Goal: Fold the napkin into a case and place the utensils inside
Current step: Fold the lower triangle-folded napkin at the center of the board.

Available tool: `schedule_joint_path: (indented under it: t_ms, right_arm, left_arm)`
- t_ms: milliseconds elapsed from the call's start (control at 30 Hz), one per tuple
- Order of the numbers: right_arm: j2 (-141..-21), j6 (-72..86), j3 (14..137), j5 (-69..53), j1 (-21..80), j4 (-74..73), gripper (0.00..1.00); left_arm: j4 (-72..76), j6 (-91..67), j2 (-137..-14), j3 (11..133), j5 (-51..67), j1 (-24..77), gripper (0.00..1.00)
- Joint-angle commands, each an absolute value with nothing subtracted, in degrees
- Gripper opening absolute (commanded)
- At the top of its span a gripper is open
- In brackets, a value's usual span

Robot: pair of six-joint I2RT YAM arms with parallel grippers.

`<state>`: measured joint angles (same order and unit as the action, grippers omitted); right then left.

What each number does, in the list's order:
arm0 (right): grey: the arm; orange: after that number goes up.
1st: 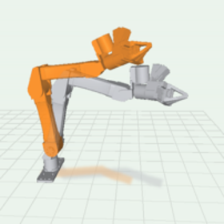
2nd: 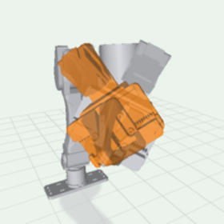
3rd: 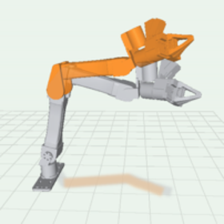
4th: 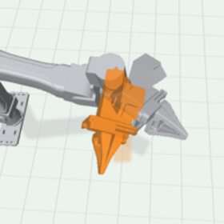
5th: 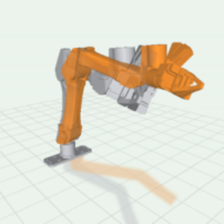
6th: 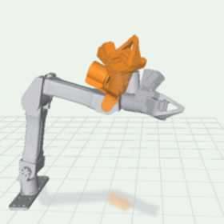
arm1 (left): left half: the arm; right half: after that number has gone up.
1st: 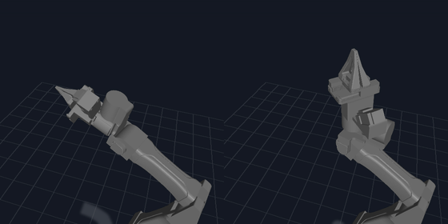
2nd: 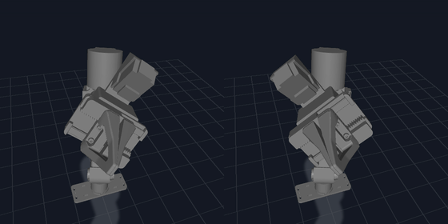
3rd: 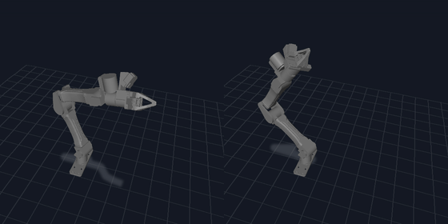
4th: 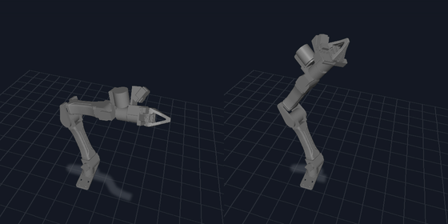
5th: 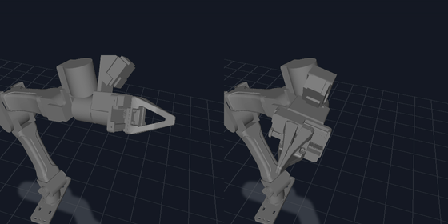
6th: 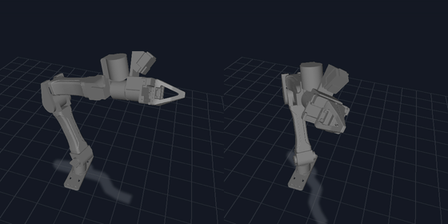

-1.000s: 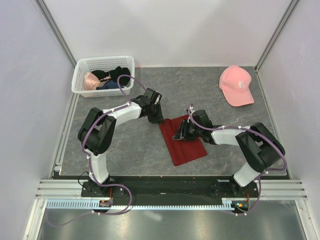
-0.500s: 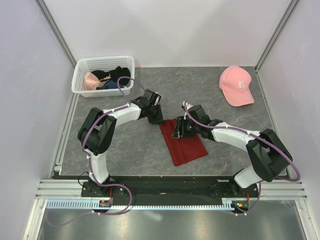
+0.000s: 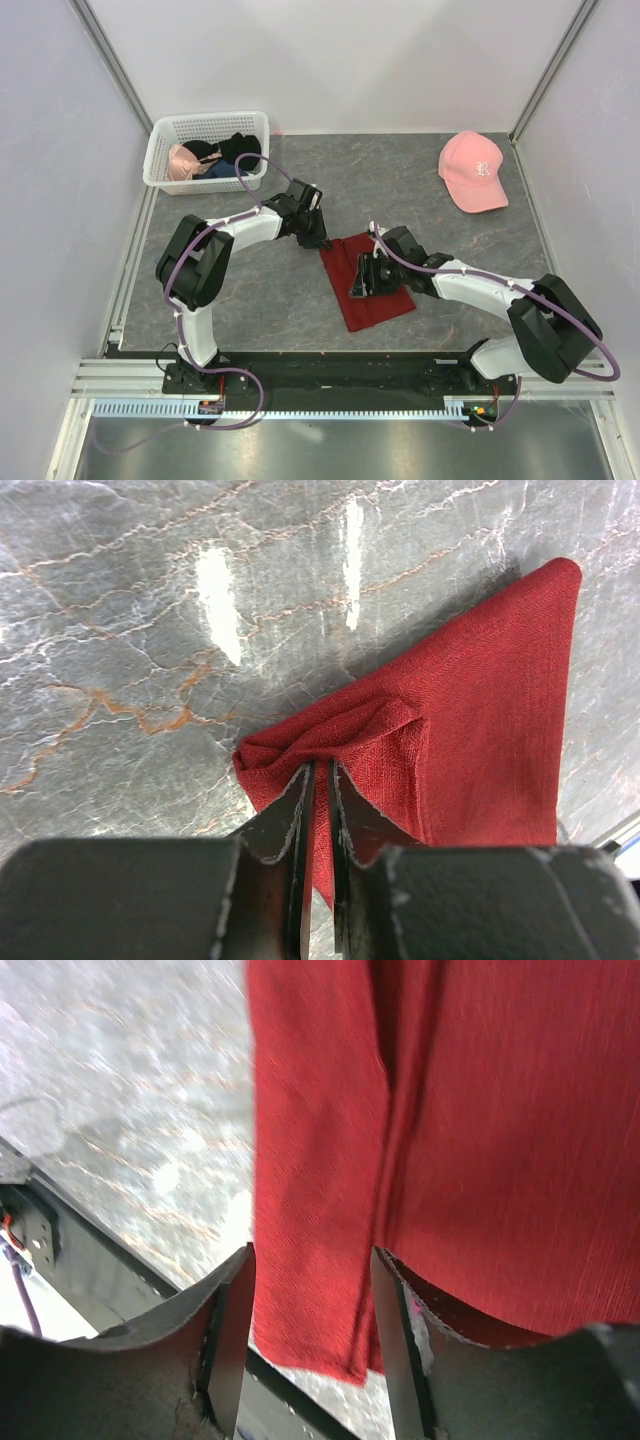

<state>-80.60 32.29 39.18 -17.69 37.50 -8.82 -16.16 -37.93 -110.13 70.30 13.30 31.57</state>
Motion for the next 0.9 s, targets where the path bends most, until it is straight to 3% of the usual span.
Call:
schedule_joint_path:
  t_ms: [0, 300, 433, 567, 867]
  right_arm:
    - [-78.7, 34.2, 35.2, -18.5, 37.5, -10.8, 0.58]
    - [-77.5, 35.7, 30.9, -19.2, 38.1, -7.2, 0.58]
    - [-77.9, 35.9, 30.8, -19.1, 38.6, -6.9, 0.51]
    - [-77.5, 35.9, 30.9, -18.5, 38.8, -6.4, 0.38]
    - [-78.7, 37.3, 30.6, -18.2, 39.1, -3.7, 0.34]
  left_arm:
    - [-14.2, -39.0, -110.8, 69.8, 14.9, 31.5, 0.15]
    - [-14.0, -38.9, -110.8, 69.5, 15.3, 31.5, 0.15]
    - [-14.0, -39.1, -110.7, 69.4, 15.3, 31.5, 0.14]
    - [-13.9, -39.2, -110.8, 69.3, 15.5, 31.5, 0.14]
    - [-13.5, -39.4, -110.9, 68.9, 15.6, 31.5, 0.14]
